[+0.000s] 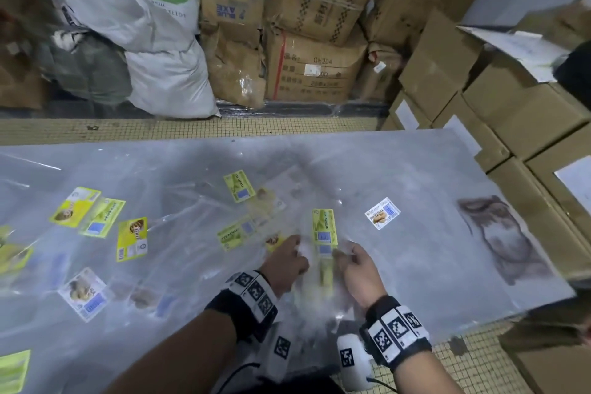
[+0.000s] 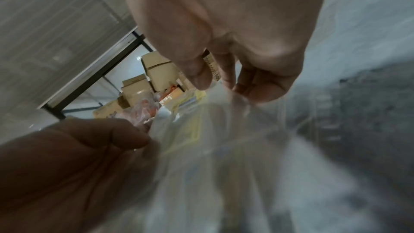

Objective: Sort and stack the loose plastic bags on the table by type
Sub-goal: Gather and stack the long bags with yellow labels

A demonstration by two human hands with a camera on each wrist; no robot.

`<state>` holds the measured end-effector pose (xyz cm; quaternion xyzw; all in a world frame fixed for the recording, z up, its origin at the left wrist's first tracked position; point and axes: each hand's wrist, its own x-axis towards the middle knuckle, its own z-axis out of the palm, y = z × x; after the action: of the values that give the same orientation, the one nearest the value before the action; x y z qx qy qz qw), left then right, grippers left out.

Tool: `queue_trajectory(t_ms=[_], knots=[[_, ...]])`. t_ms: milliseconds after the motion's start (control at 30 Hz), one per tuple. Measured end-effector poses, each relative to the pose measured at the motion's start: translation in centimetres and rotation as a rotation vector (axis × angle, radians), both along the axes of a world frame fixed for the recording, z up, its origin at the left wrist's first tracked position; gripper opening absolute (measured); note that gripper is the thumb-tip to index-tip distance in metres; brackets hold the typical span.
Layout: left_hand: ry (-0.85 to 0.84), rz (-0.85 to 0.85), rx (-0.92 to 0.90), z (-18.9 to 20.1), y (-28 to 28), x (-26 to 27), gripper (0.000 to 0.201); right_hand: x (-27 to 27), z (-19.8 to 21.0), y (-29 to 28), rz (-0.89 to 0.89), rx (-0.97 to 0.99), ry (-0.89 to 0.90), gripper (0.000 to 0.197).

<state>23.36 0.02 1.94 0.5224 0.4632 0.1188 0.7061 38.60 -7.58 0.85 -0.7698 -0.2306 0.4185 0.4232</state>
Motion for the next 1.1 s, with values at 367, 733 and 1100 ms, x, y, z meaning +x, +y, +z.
queue_trajectory(t_ms=[367, 733, 1100], knots=[[0.043, 0.055, 0.182, 0.4, 0.8, -2.4, 0.036, -2.9, 1.5, 0.8, 0.146, 0.163, -0.033, 0.045], [0.119, 0.203, 0.352, -0.1, 1.5, -6.7, 0.039, -3.9, 0.3, 0.1, 0.373, -0.283, -0.621, 0.057], [0.171, 0.276, 0.351, -0.6, 1.3, -9.7, 0.030, -4.2, 0.4, 0.2, 0.290, -0.451, -0.590, 0.078]])
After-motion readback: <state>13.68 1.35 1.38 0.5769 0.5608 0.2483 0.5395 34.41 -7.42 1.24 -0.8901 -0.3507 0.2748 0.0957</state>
